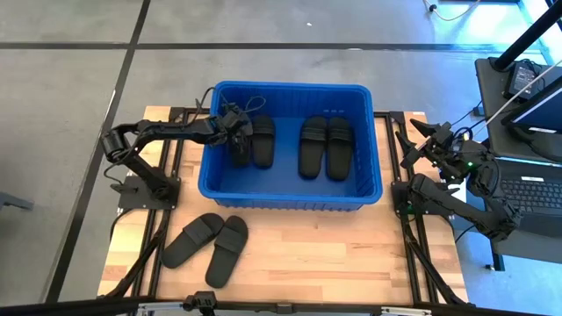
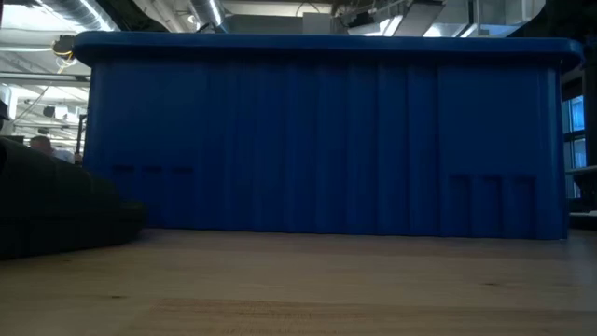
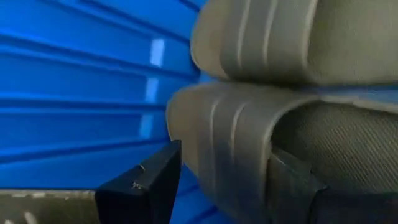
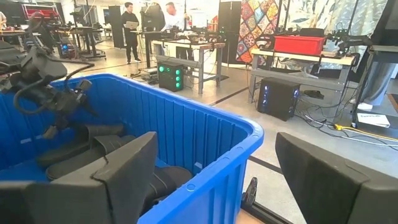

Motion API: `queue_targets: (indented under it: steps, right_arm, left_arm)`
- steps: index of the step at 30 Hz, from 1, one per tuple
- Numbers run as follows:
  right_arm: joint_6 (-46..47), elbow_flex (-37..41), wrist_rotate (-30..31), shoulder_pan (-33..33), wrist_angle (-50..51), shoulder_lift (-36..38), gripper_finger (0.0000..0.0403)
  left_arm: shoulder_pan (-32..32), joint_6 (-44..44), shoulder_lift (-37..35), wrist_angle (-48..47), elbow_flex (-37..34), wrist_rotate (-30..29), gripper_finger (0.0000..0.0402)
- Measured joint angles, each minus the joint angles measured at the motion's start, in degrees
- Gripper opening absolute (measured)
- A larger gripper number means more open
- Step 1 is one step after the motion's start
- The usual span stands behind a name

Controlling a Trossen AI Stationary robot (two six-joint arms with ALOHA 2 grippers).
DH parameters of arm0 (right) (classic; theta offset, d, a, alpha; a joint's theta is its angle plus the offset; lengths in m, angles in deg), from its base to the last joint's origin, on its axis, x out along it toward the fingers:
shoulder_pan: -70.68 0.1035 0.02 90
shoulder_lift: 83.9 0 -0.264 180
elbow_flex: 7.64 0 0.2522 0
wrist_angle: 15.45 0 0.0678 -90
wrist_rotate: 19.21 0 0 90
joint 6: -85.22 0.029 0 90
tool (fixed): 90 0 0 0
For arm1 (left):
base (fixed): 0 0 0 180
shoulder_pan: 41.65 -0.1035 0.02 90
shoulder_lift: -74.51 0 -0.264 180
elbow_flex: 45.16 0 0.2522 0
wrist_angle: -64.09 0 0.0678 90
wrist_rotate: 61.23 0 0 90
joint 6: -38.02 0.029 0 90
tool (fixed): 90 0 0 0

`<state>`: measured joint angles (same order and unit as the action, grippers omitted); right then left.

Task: Pick and place slides into bin
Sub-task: Put the black slide into the blue bin

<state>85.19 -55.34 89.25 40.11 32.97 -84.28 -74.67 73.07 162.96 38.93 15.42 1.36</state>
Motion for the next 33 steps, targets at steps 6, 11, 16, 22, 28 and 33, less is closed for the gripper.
queue_targets:
  steps: [6,11,16,22,28,33]
  right_arm:
    - [0.0,0.0,0.0,0.0,0.0,0.0,0.0327]
    - [0.0,0.0,0.0,0.0,0.0,0.0,0.0327]
    - [0.0,0.0,0.0,0.0,0.0,0.0,0.0327]
    - [0.0,0.0,0.0,0.0,0.0,0.0,0.0327]
    - [0.0,0.0,0.0,0.0,0.0,0.0,0.0327]
    - [0.0,0.0,0.0,0.0,0.0,0.0,0.0327]
  left_arm:
    - [0.0,-0.4,0.0,-4.0,-0.2,-0.4,0.0198]
    - [0.9,-0.4,0.1,-3.9,-0.1,-1.0,0.0198]
    - [1.9,-0.4,0.1,-3.9,-0.2,-1.0,0.0198]
    - [3.7,-0.4,0.1,-4.2,-0.3,-1.0,0.0198]
    - [4.7,-3.5,0.1,-5.9,-0.2,1.8,0.0199]
    - [4.6,-7.6,0.0,-12.8,2.9,6.0,0.0199]
